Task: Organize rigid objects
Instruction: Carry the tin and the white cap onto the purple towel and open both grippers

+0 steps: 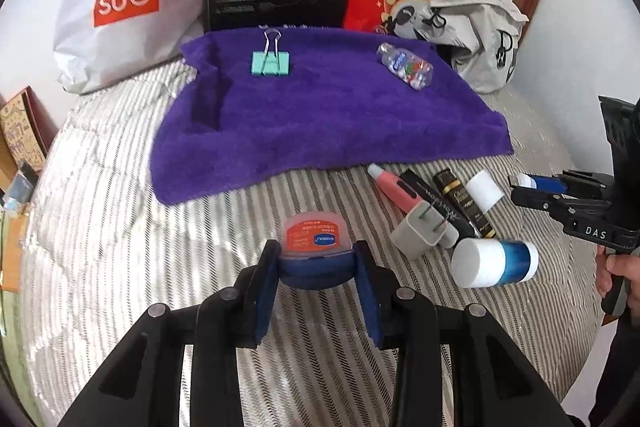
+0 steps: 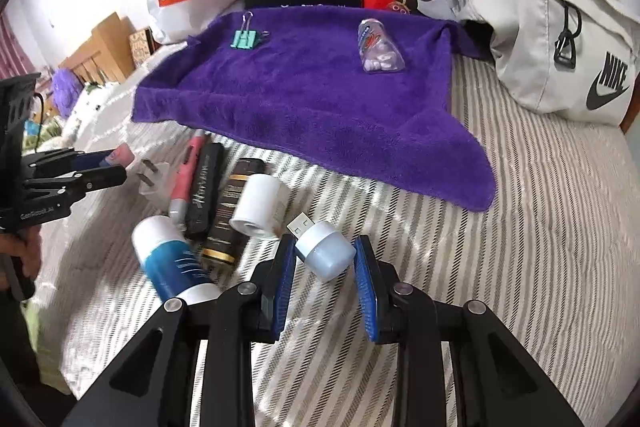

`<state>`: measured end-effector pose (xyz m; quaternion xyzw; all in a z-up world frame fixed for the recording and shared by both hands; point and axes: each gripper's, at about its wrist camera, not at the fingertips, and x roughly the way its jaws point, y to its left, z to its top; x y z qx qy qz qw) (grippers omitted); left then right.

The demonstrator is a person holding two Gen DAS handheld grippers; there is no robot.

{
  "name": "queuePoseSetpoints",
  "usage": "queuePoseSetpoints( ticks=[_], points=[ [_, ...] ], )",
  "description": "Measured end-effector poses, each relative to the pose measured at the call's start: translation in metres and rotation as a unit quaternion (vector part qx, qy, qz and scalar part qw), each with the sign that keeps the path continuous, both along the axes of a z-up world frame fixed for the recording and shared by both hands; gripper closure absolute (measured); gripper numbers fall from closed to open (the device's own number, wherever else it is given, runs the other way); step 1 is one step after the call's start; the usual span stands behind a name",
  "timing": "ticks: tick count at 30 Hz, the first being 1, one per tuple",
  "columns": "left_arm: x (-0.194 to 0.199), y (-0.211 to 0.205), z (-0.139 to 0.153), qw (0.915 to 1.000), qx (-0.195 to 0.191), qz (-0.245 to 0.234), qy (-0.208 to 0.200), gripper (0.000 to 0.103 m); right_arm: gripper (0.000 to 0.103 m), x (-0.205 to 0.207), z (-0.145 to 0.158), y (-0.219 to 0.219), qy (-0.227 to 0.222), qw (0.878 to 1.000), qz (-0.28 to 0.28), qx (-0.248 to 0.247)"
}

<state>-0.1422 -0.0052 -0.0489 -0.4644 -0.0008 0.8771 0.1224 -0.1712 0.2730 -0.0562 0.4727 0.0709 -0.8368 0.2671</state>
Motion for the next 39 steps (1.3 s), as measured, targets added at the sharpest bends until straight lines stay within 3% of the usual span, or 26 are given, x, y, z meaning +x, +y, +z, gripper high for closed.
queuePoseSetpoints(
  ticks=[12,21,39],
  points=[
    [-0.029,-0.005,0.034,0.9996,-0.005,0.001,0.029,0.068,0.073,-0.017,0.031,-0.006,0.020,1.000,0.004,-0.021],
    [-0.082,-0.002,0.043,0.9992,-0.010,-0.001,0.038,0.068,0.073,-0.070,0.037,-0.016,0.026,1.000,0.000,-0.015],
    [-0.166,-0.002,0.004,0.9999,-0.011,-0.001,-0.001,0.068,0.073,-0.147,0.000,-0.041,-0.007,0.999,0.012,0.038]
  ],
)
